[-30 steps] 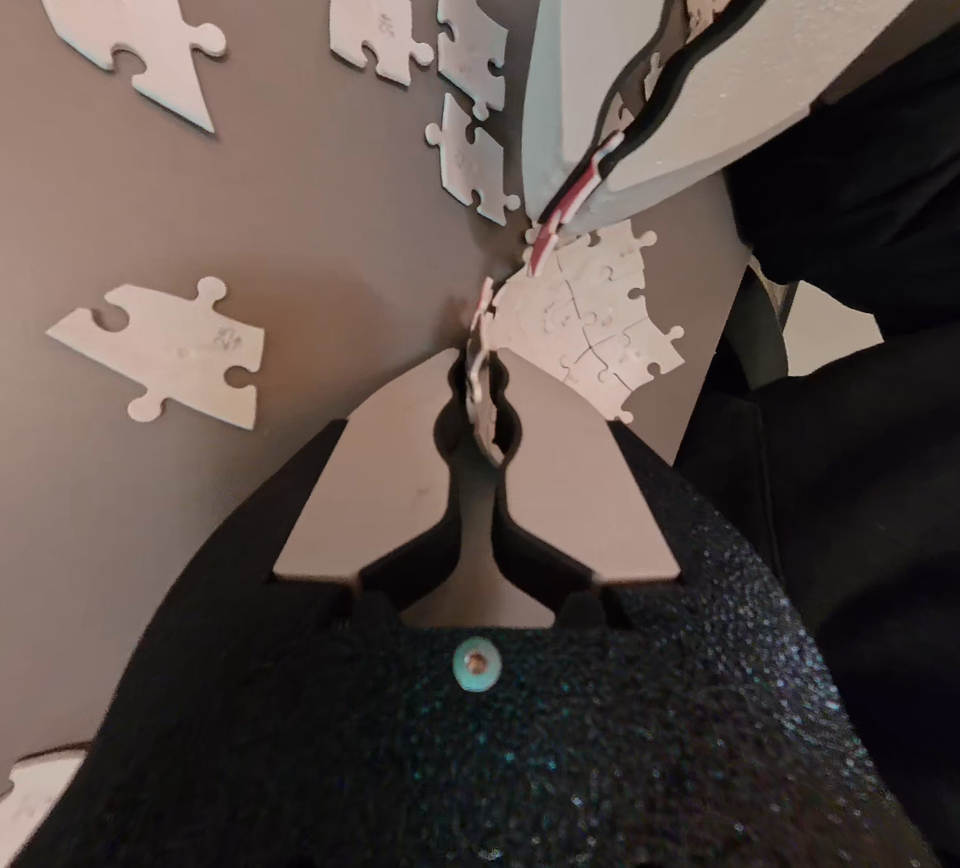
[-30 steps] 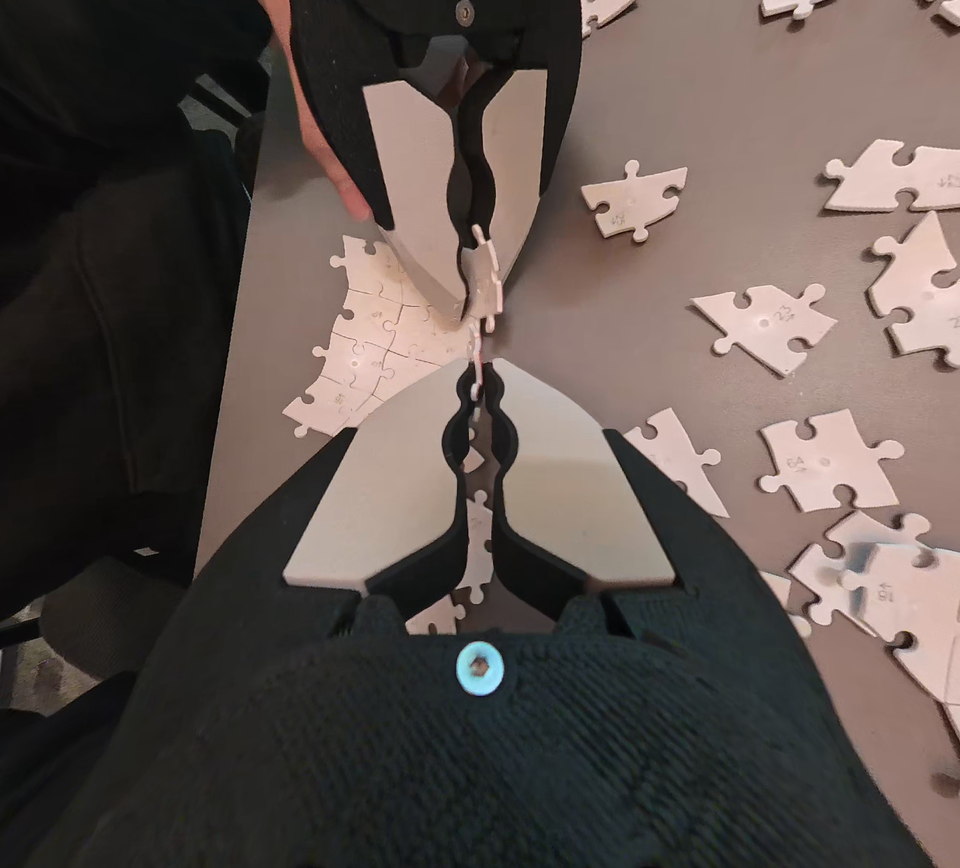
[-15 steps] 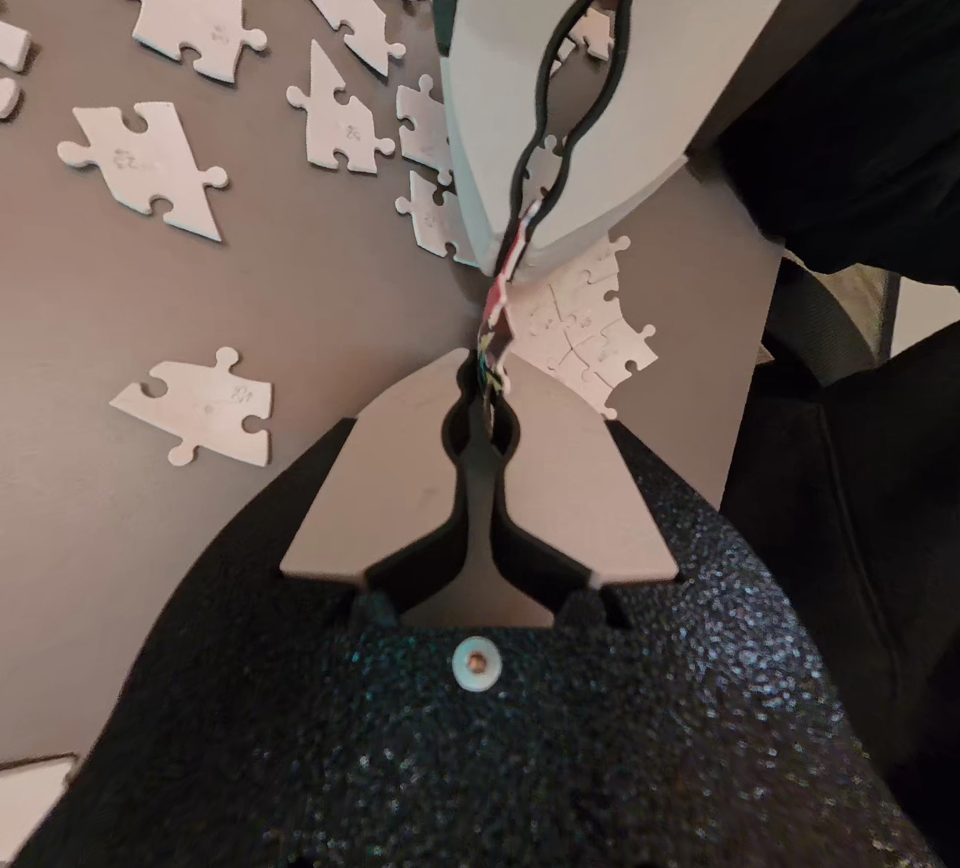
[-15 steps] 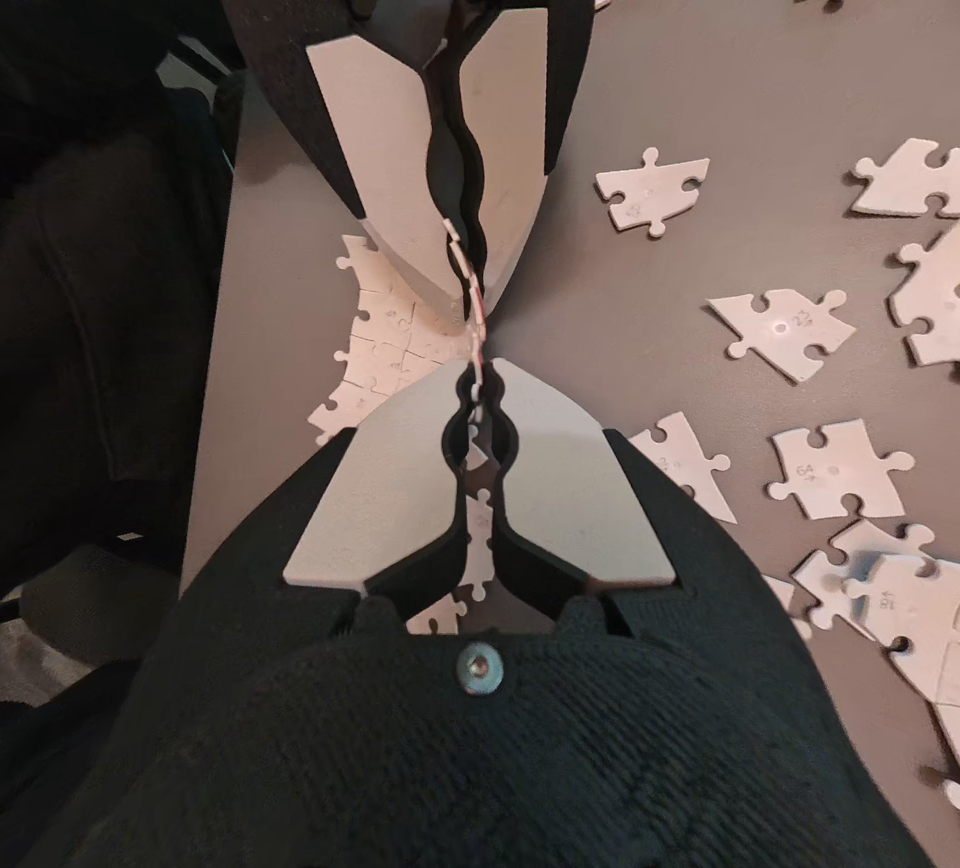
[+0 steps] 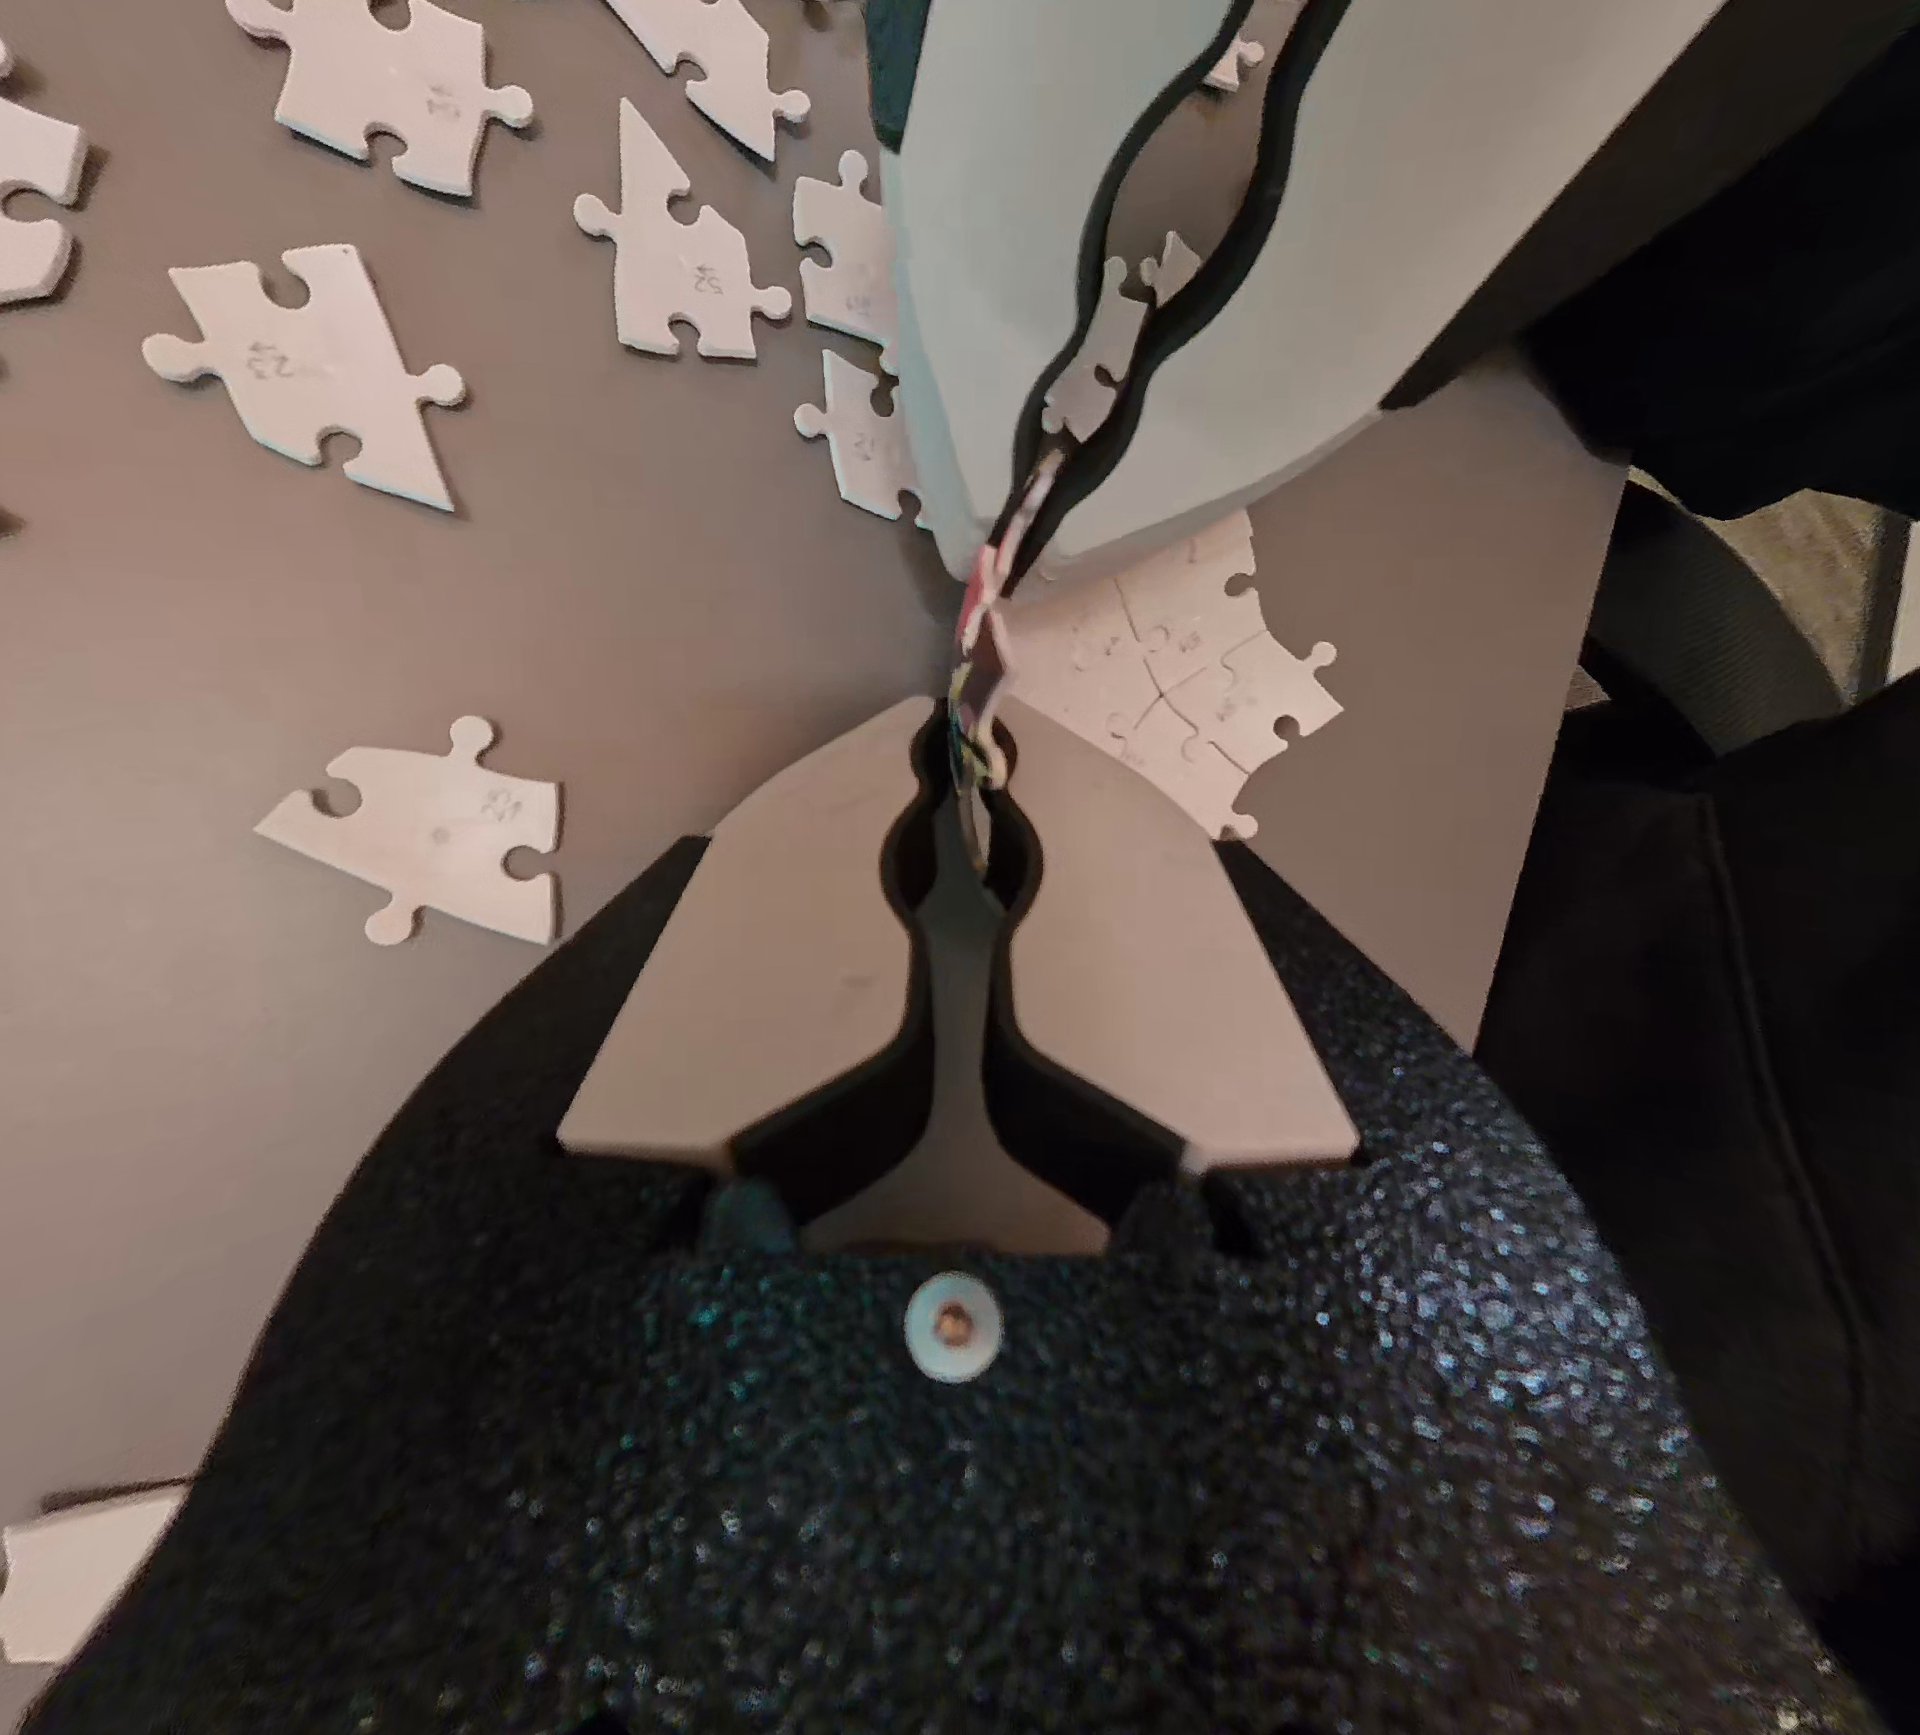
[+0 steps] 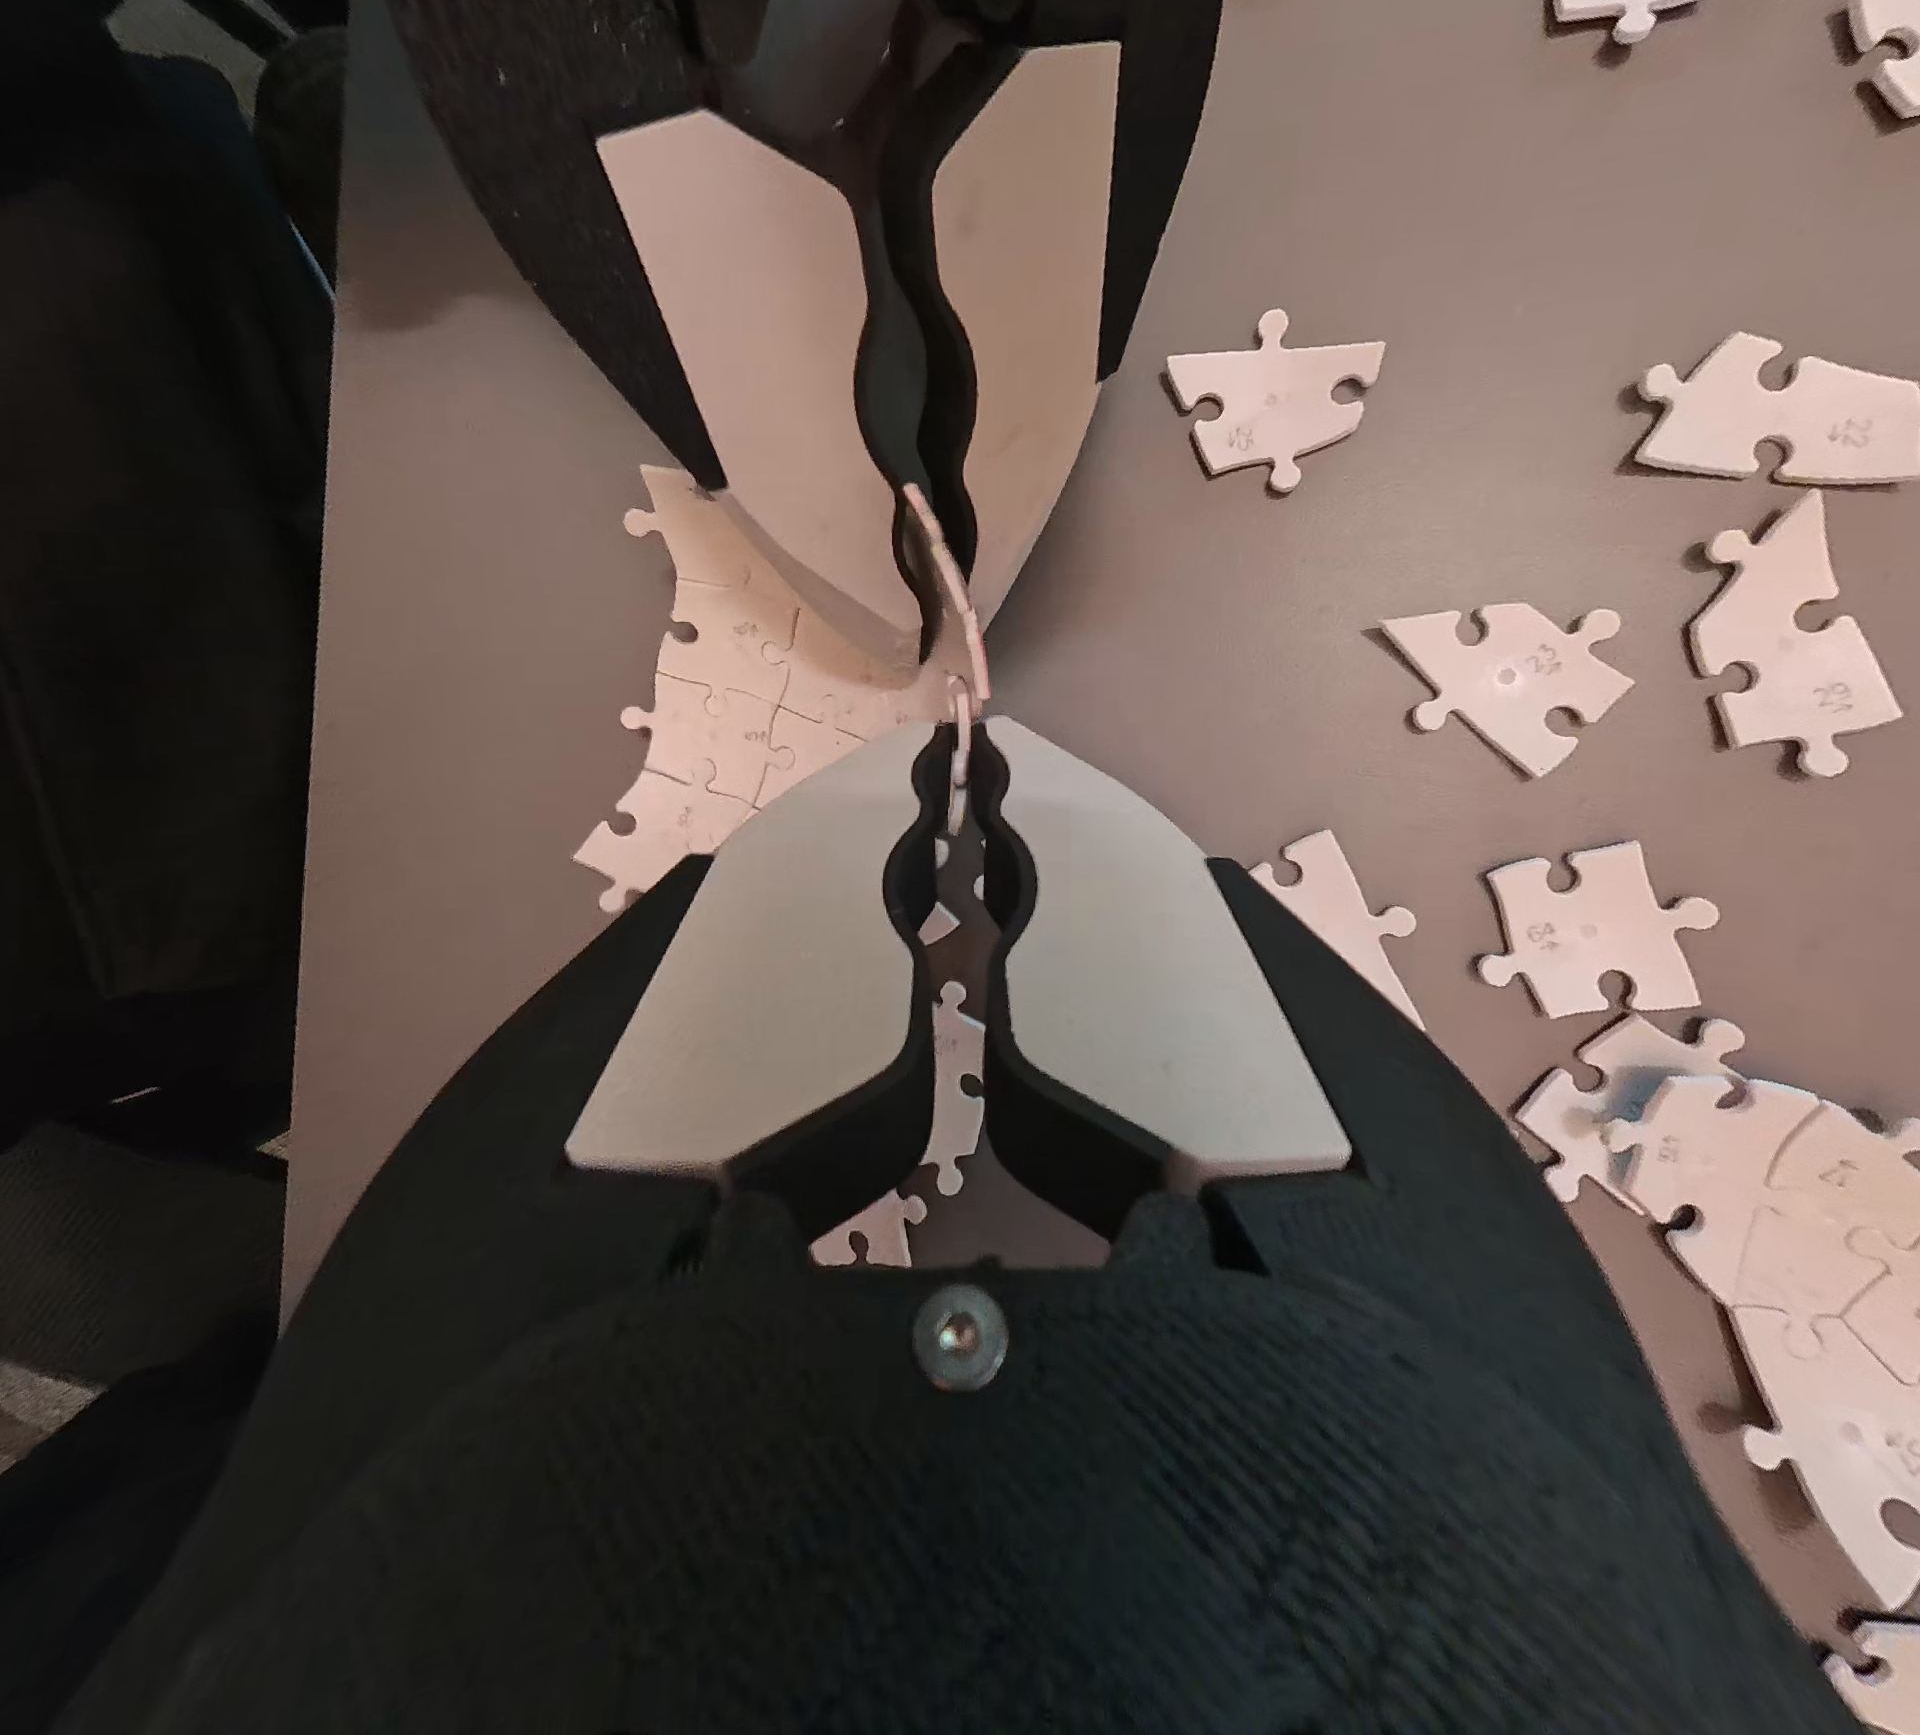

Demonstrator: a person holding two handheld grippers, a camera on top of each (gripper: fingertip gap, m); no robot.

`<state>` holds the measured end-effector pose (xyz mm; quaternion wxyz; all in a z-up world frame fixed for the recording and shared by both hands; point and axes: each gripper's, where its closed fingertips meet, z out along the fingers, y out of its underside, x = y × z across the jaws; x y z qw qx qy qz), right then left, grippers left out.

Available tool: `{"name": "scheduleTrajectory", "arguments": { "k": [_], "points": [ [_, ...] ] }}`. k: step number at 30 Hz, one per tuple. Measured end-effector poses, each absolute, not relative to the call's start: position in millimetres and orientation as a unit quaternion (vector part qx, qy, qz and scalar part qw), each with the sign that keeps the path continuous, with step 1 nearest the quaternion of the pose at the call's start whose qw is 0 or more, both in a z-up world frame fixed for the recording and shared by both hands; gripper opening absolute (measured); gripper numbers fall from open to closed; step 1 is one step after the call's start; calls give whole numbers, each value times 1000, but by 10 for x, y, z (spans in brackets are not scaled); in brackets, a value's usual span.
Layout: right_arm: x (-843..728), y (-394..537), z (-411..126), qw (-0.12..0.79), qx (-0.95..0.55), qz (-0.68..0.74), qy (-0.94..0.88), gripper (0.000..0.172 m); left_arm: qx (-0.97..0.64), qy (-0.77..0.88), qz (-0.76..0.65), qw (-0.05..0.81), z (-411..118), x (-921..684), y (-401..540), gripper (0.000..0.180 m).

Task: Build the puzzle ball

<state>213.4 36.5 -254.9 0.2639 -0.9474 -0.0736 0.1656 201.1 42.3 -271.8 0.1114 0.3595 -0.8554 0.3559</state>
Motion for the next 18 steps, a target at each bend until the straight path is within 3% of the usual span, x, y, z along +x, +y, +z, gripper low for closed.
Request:
{"name": "scheduleTrajectory", "arguments": {
  "k": [1,18],
  "points": [
    [2138,369,-2543,266,-947,165,-73,2,359,-857,355,107,-2721,2018,427,4],
    [2233,417,-2531,310,-932,180,-47,2,348,-854,384,53,-2670,2148,468,4]
  ]
}}
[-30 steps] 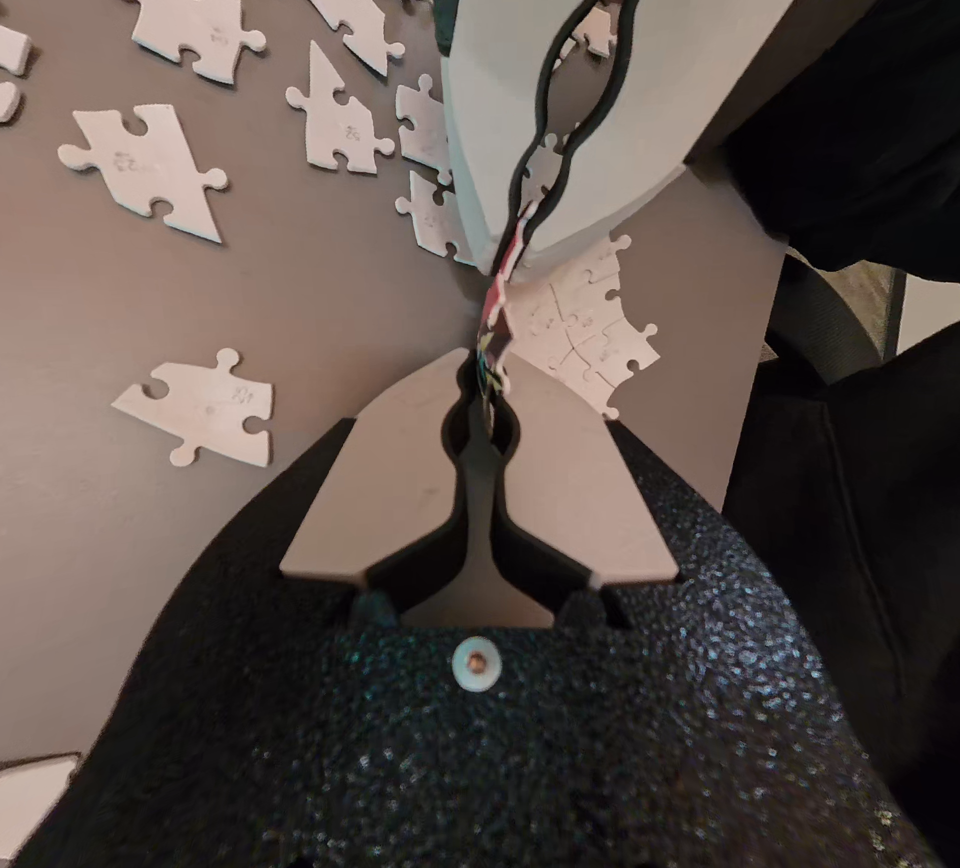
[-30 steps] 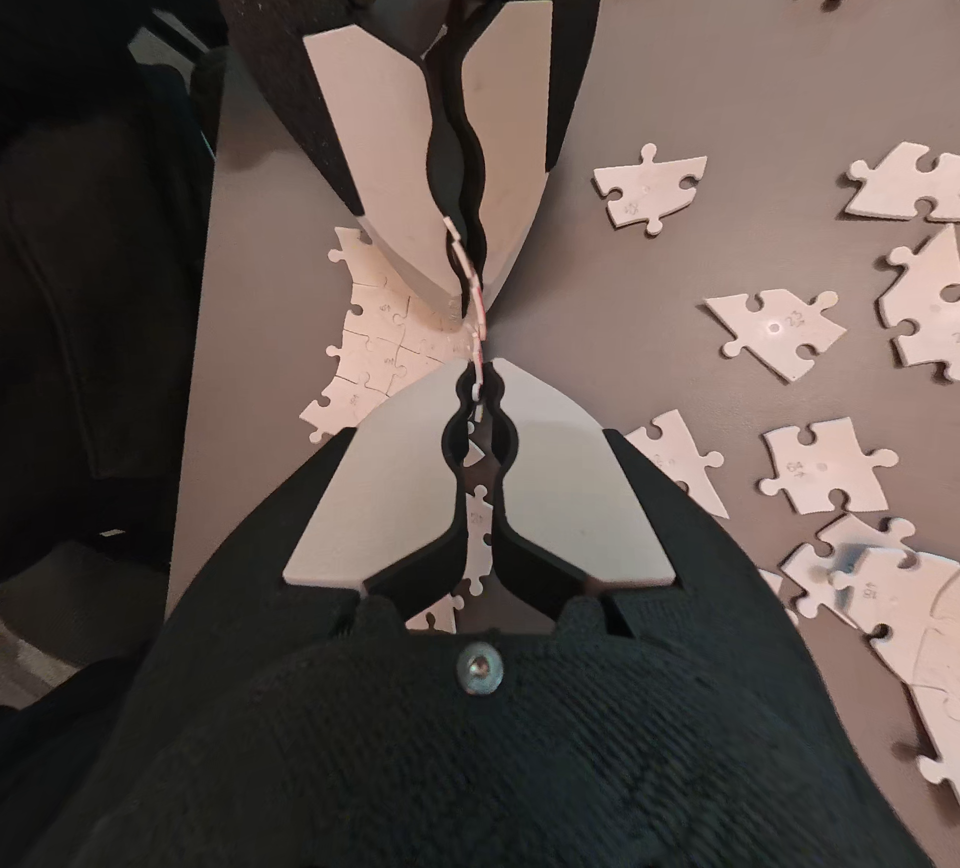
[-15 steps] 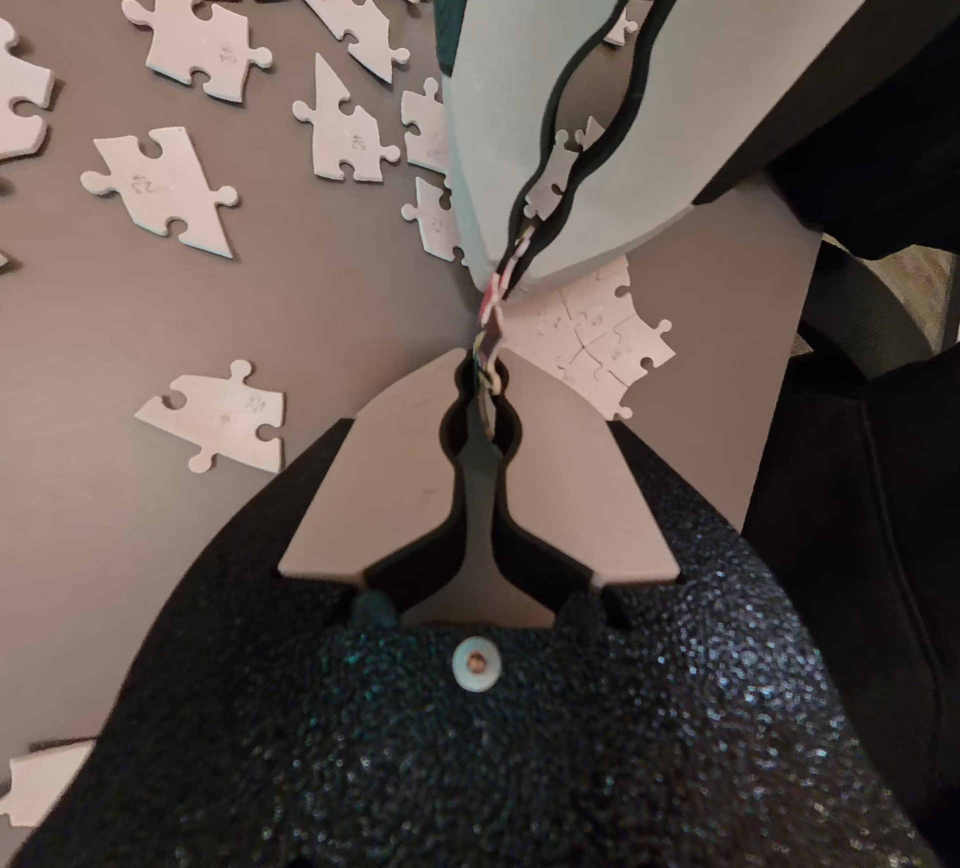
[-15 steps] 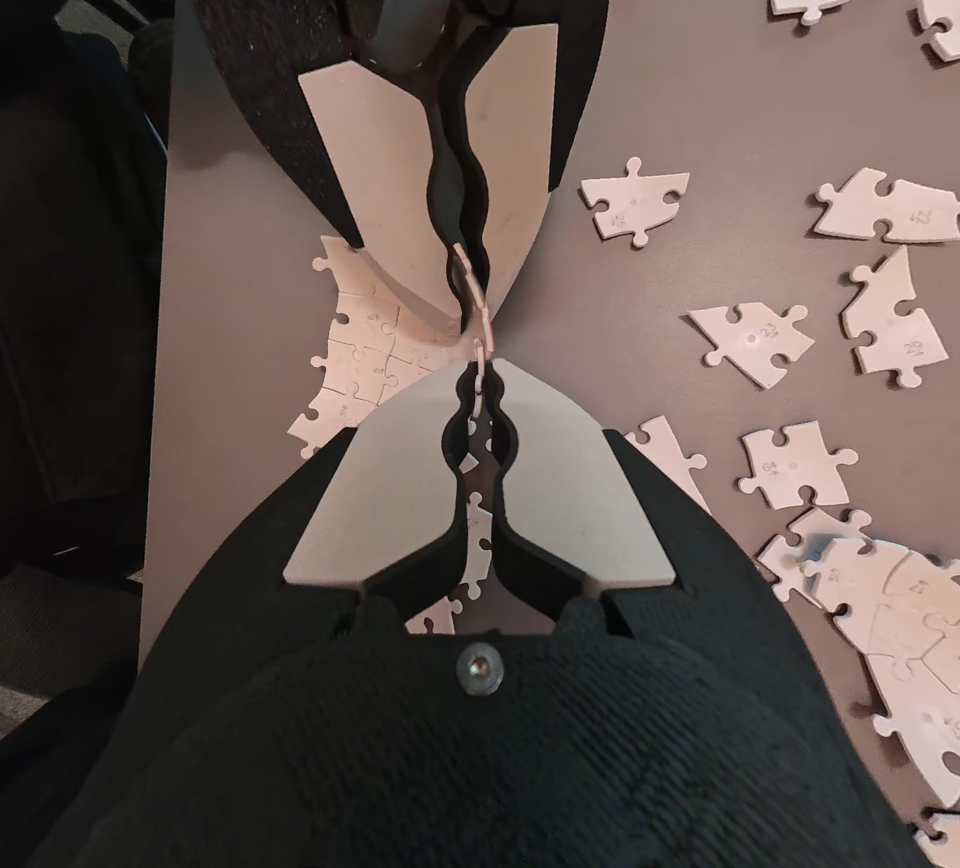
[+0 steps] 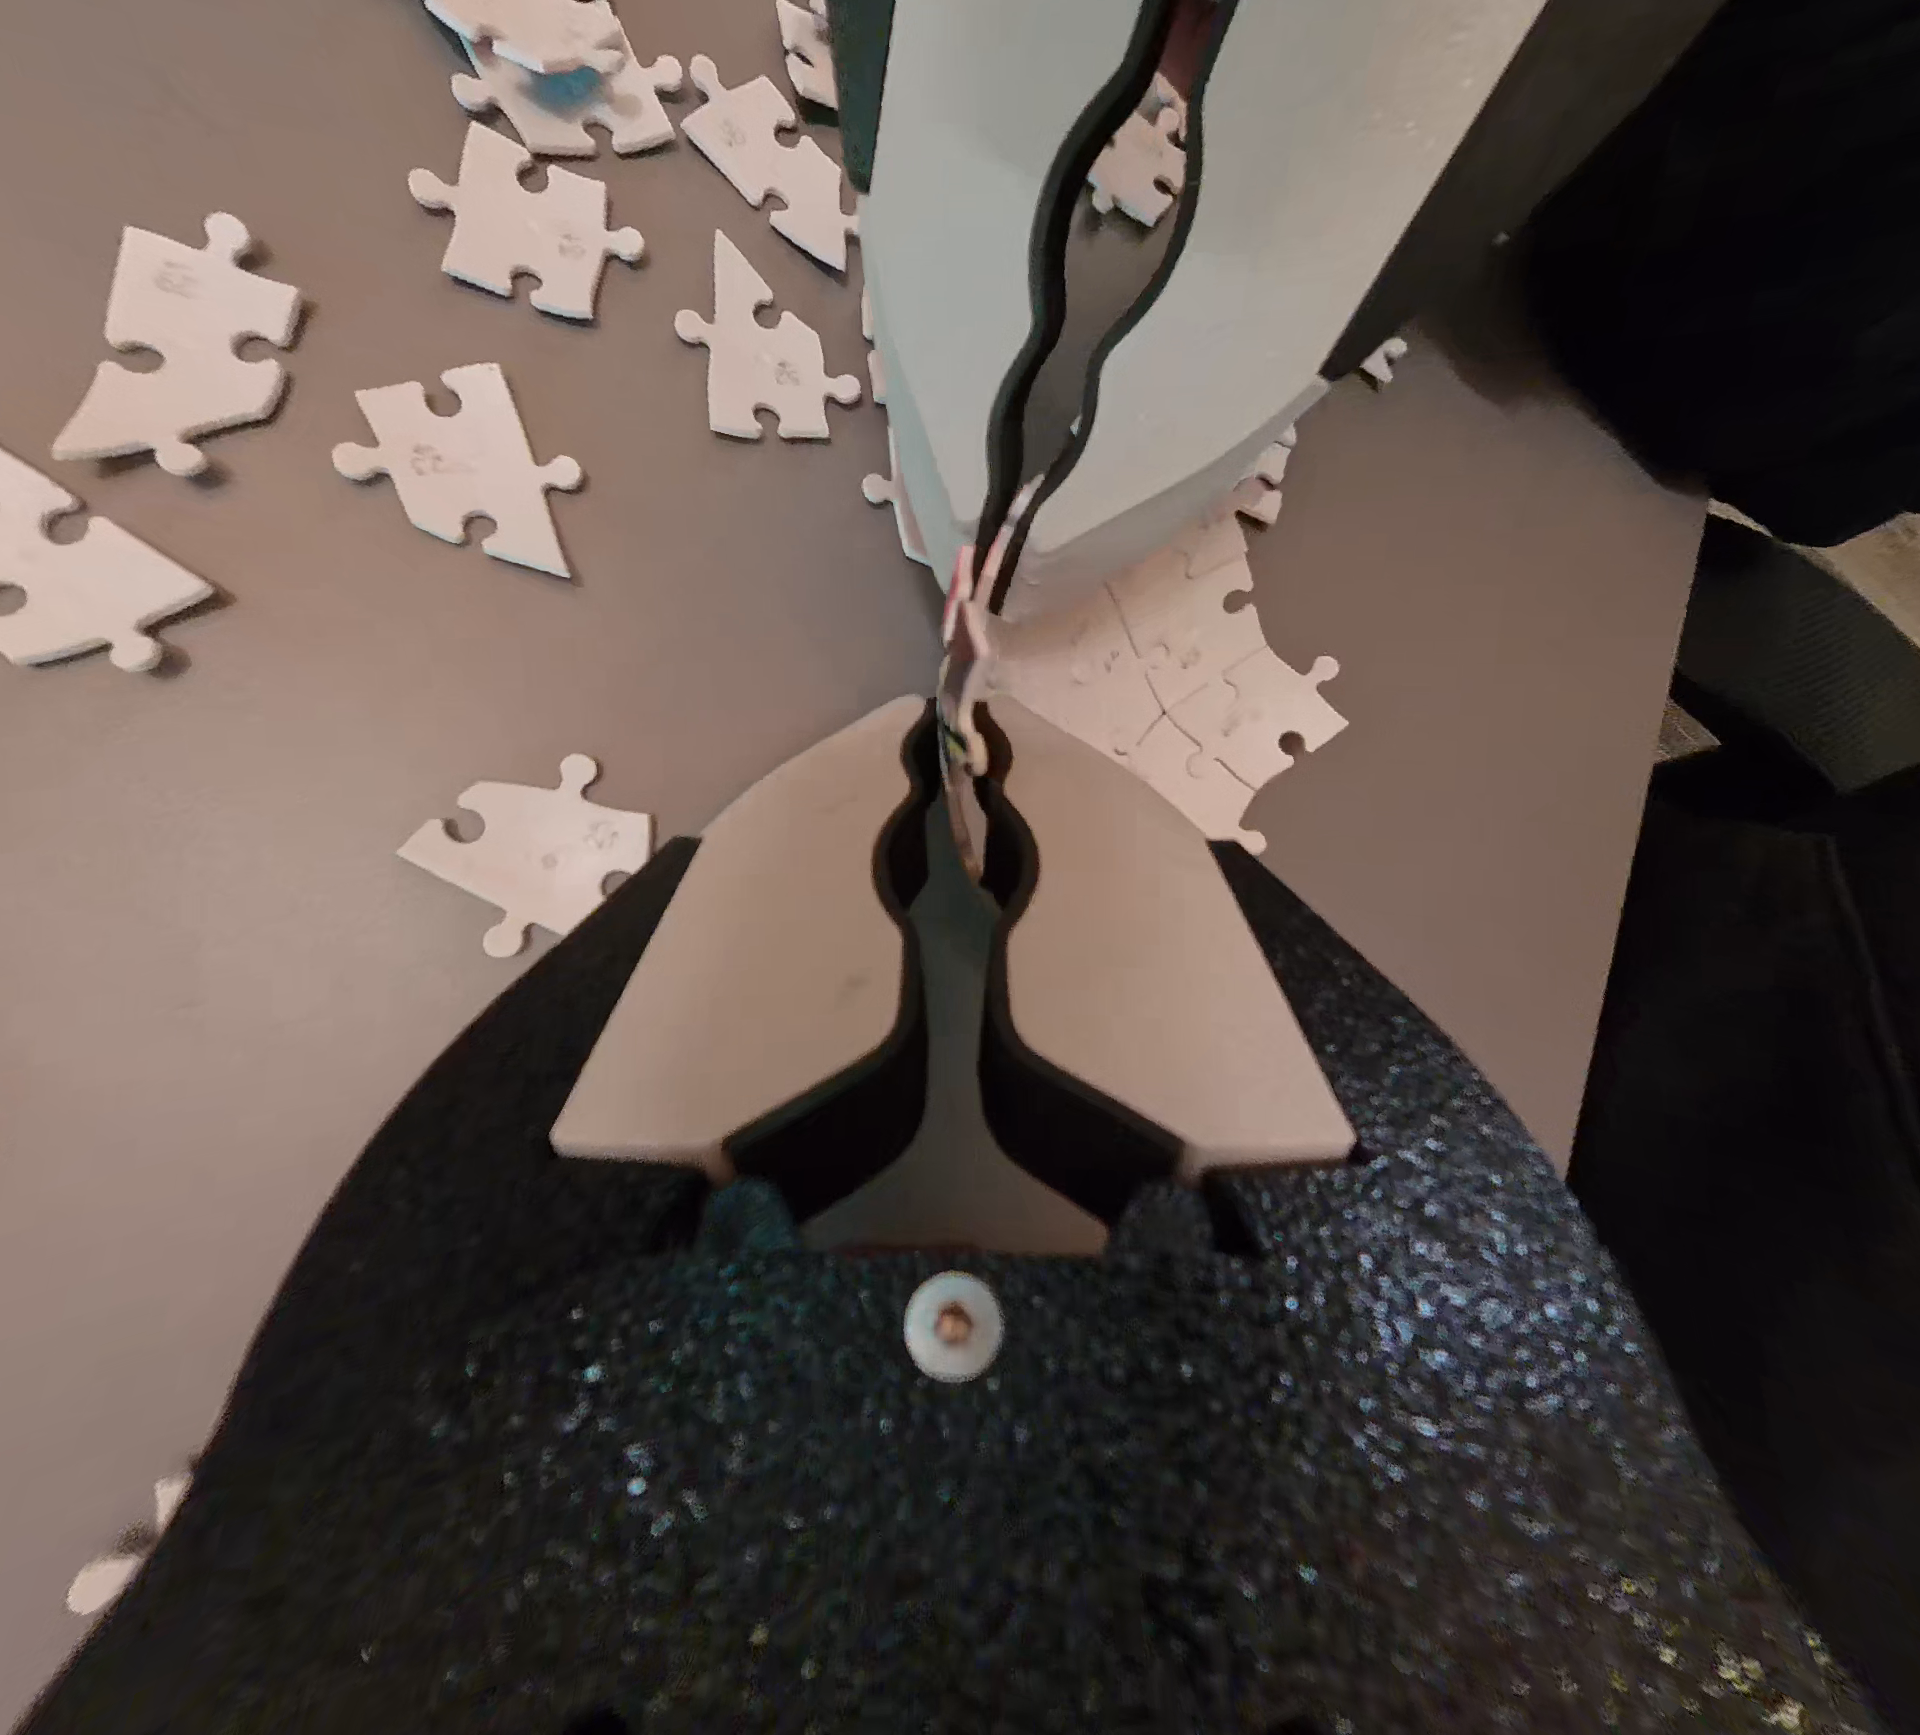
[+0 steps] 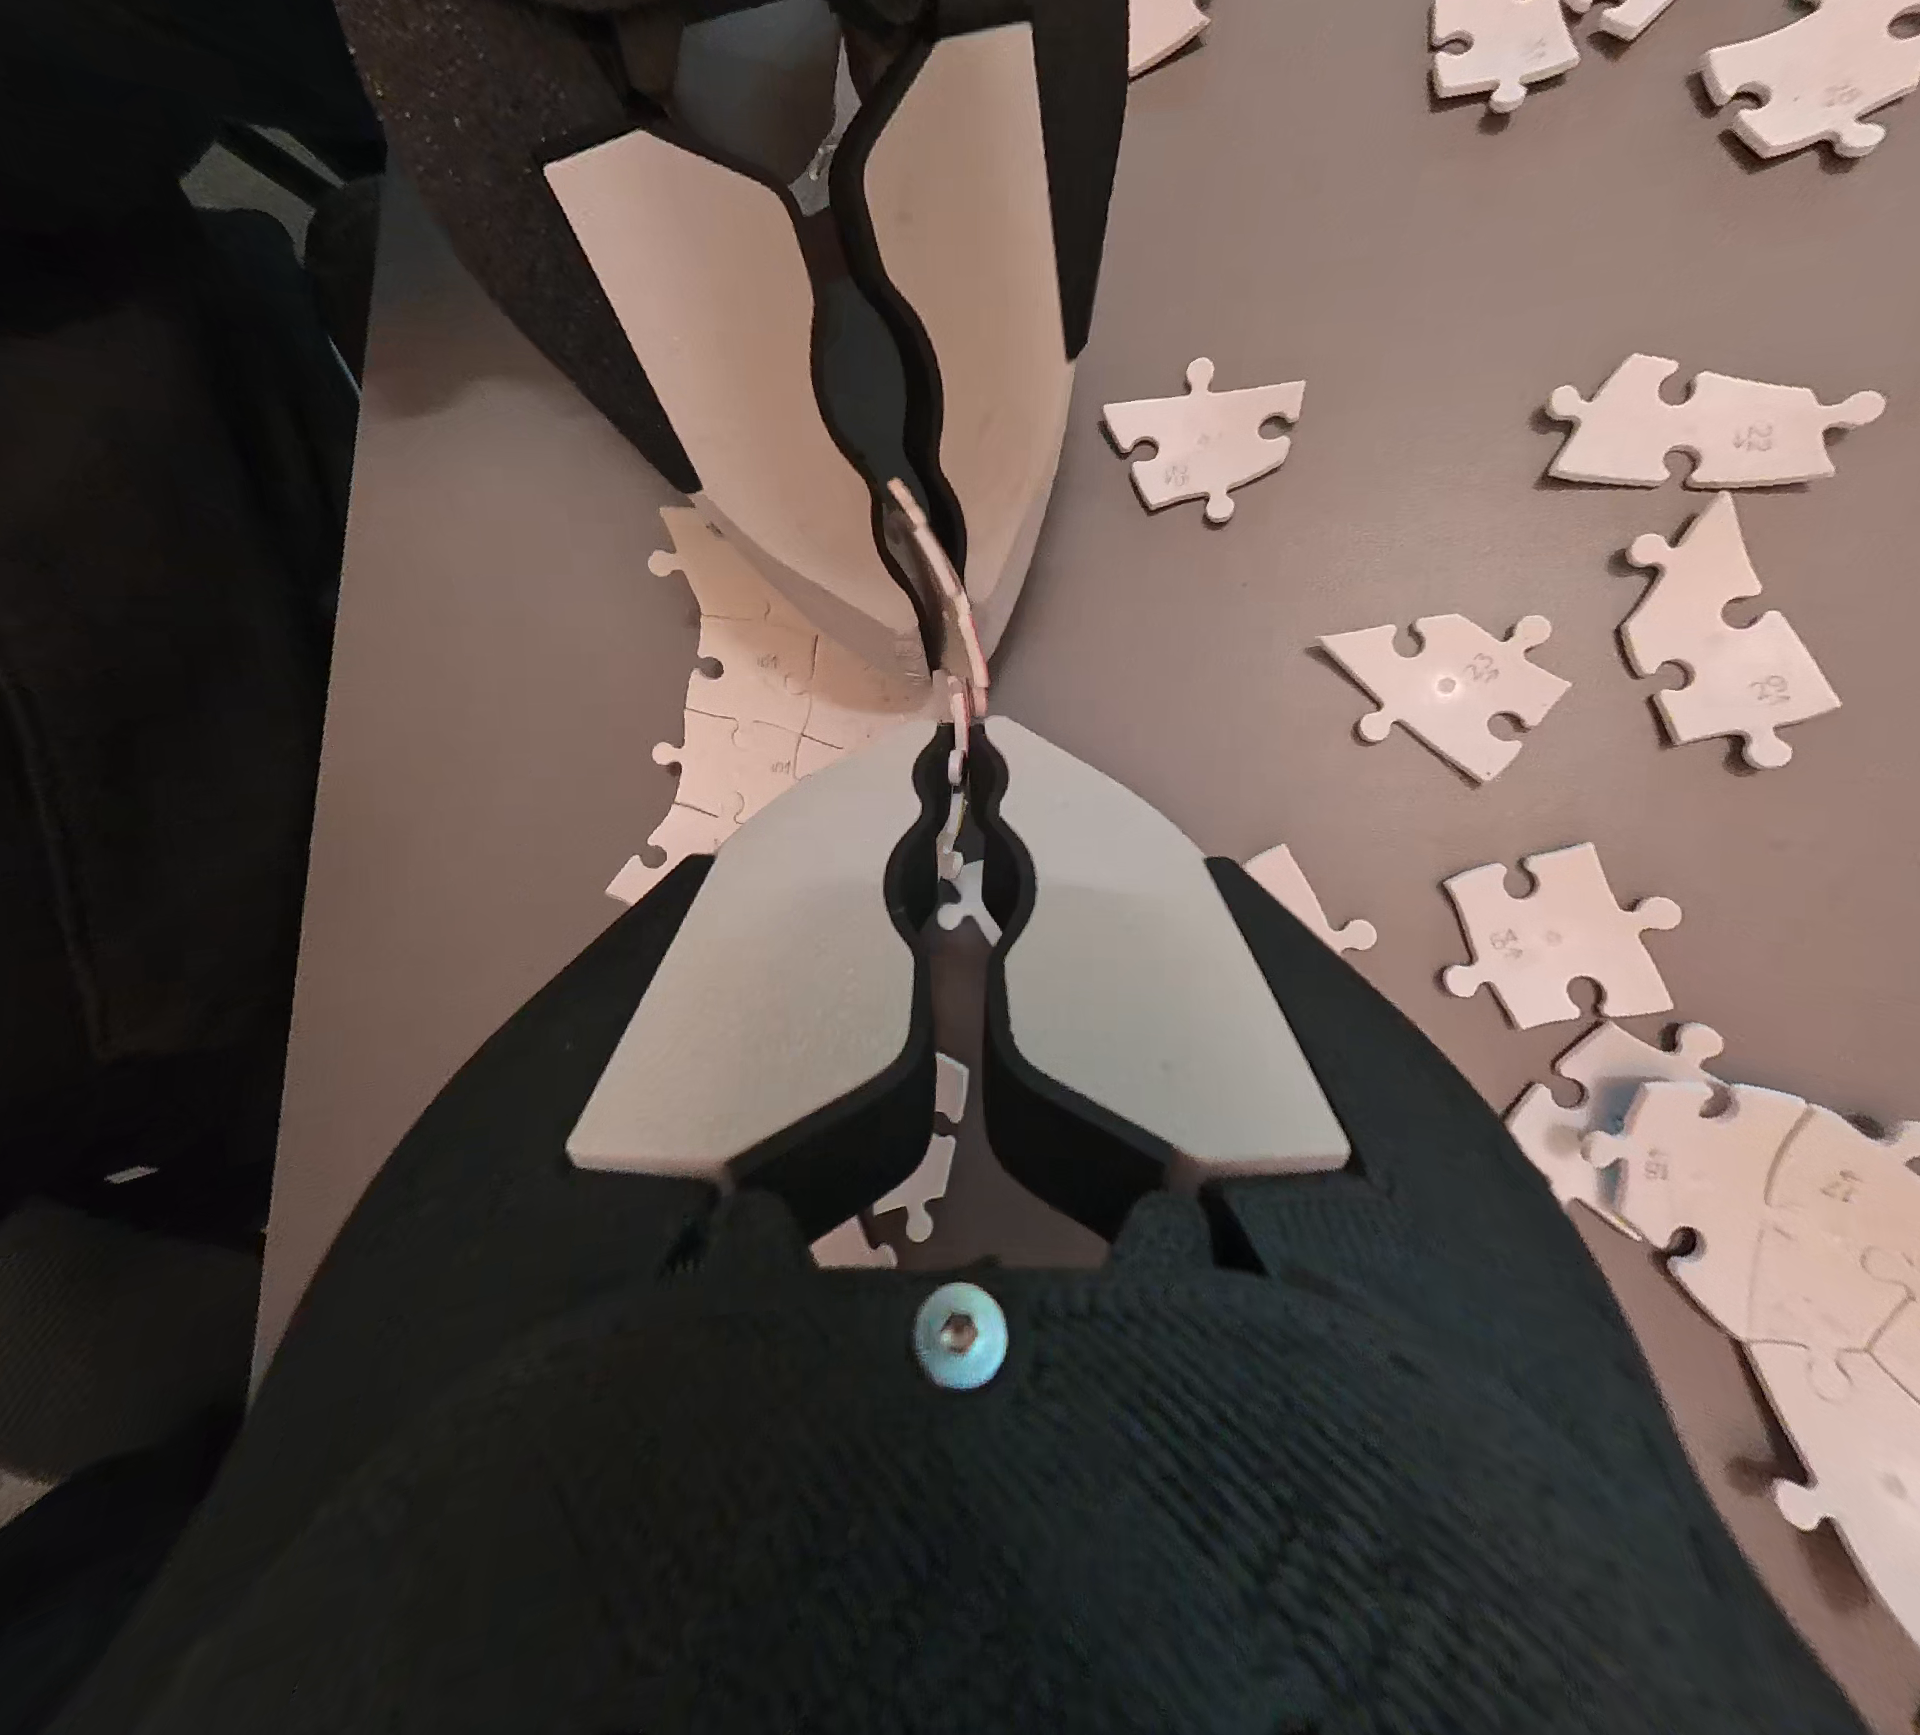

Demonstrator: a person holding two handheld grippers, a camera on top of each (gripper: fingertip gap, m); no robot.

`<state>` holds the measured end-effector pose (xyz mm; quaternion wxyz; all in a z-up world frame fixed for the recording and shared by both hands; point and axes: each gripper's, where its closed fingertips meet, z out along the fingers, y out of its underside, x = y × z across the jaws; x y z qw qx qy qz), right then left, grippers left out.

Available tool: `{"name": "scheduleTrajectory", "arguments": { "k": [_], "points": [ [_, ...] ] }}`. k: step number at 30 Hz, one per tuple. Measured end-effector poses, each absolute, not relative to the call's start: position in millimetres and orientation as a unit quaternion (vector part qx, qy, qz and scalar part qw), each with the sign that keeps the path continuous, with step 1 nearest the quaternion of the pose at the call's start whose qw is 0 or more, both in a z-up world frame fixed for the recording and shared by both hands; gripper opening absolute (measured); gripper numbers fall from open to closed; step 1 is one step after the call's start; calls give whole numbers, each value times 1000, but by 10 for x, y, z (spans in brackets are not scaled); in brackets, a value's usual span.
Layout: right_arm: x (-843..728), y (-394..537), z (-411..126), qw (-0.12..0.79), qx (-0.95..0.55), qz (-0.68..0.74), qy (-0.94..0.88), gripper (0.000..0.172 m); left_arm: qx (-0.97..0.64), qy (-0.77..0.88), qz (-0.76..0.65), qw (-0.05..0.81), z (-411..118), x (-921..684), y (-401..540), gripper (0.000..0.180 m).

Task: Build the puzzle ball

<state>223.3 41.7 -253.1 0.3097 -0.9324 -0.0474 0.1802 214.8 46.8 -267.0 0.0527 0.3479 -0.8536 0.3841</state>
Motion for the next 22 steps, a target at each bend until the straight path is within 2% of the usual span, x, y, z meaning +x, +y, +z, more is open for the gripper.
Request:
{"name": "scheduleTrajectory", "arguments": {
  "k": [11,22],
  "points": [
    [2280,418,-2558,315,-932,174,-45,3,341,-862,374,24,-2691,2233,501,12],
    [2302,404,-2568,313,-934,166,-50,3,359,-863,347,79,-2753,2258,564,16]
  ]
}}
